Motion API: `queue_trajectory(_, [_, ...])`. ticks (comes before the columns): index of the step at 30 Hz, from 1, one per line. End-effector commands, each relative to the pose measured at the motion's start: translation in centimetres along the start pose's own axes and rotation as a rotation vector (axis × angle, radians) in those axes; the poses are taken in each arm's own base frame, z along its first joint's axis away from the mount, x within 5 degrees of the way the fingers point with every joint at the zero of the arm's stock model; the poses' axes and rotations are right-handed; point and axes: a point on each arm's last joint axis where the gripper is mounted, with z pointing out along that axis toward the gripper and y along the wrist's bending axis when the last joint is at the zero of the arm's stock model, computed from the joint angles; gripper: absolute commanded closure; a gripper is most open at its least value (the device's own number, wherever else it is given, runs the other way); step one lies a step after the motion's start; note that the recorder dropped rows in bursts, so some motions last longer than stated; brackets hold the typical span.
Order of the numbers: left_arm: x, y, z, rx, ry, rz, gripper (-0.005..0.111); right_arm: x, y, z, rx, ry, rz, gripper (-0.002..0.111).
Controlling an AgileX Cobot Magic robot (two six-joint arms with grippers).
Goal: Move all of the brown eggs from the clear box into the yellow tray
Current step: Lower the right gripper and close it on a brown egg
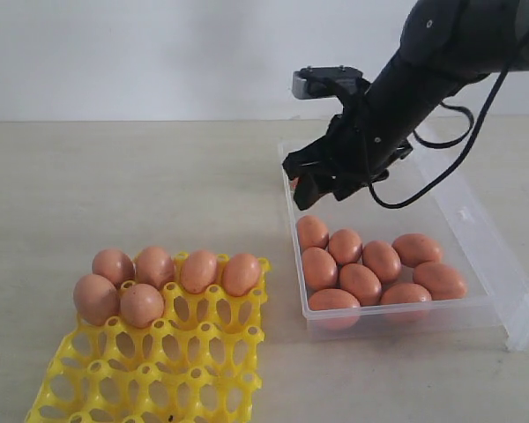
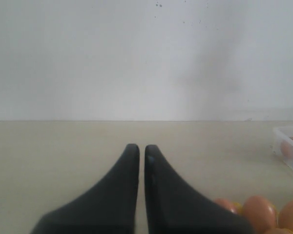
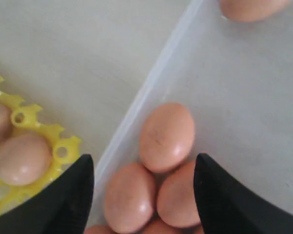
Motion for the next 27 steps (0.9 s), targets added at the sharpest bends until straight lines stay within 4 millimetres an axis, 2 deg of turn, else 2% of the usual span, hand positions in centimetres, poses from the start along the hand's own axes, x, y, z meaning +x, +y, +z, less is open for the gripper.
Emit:
queue_trajectory(1, [0.1, 0.0, 0.0, -0.003, 0.002, 0.003, 0.103, 0.4, -0.9, -0.8, 0.095, 0.057, 0.044, 0.056])
queue_trajectory(4, [0.1, 0.0, 0.0, -0.003, 0.002, 0.003, 0.103, 0.5, -0.7, 0.6, 0.027, 0.07, 0.013, 0.056])
queue_trajectory(6, [0.1, 0.0, 0.0, -0.003, 0.002, 0.003, 0.103, 0.6, -1.3, 2.3, 0.031, 0.078, 0.015, 0.056])
queue_trajectory(10, [0.1, 0.0, 0.0, -0.003, 0.002, 0.003, 0.103, 0.3, -1.8, 4.1, 0.027, 0.032, 0.022, 0.056])
queue_trajectory(15, [0.1, 0.0, 0.0, -0.003, 0.002, 0.003, 0.103, 0.0, -2.0, 5.0, 0.02, -0.009, 0.023, 0.056])
queue_trajectory(27, [0.0, 0.0, 0.0, -0.004, -0.007, 0.003, 0.103, 0.8, -2.5, 7.7, -0.002, 0.039, 0.041, 0.056])
